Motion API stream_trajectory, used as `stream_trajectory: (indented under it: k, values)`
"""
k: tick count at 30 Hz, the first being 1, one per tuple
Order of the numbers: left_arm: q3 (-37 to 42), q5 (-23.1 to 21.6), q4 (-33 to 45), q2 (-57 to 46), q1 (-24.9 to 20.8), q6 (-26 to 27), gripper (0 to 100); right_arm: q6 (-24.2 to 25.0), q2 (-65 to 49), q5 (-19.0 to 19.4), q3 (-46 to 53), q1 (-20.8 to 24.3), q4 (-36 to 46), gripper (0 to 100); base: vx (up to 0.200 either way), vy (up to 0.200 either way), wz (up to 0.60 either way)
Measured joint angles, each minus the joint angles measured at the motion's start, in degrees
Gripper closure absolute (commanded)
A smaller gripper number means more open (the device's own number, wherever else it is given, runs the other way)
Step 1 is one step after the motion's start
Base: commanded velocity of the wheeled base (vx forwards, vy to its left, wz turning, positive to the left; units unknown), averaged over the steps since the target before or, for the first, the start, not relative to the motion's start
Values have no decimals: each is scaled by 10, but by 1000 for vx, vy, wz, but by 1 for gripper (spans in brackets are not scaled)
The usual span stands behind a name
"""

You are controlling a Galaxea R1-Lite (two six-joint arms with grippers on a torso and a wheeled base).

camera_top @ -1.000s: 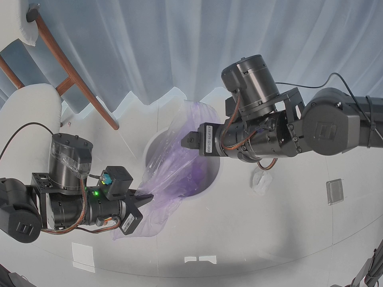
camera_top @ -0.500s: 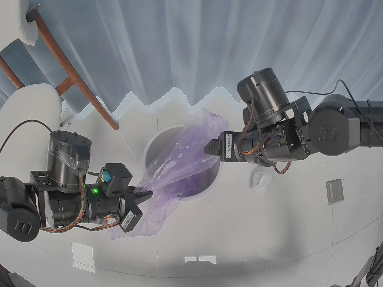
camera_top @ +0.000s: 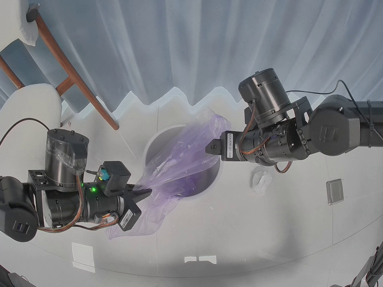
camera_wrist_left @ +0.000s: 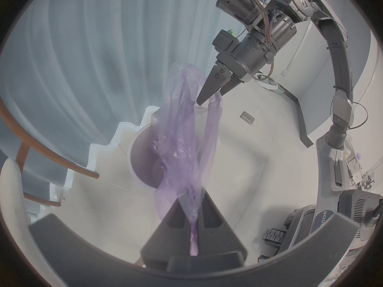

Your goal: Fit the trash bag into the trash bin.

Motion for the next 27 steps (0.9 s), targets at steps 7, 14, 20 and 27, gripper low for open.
stream_trajectory:
  k: [7, 14, 20, 27]
  values:
    - [5, 0, 2, -1, -5, -1, 100, -1, 0, 0, 0, 0, 0, 0, 0, 0, 0]
    - [7, 0, 0, -2, -6, -2, 100, -5, 3, 0, 0, 0, 0, 0, 0, 0, 0]
    - [7, -3, 0, -2, -6, -2, 100, -10, 10, 0, 0, 0, 0, 0, 0, 0, 0]
    - [7, -5, 0, -2, -6, -6, 100, -12, 24, 0, -3, 0, -16, 100, 0, 0, 0]
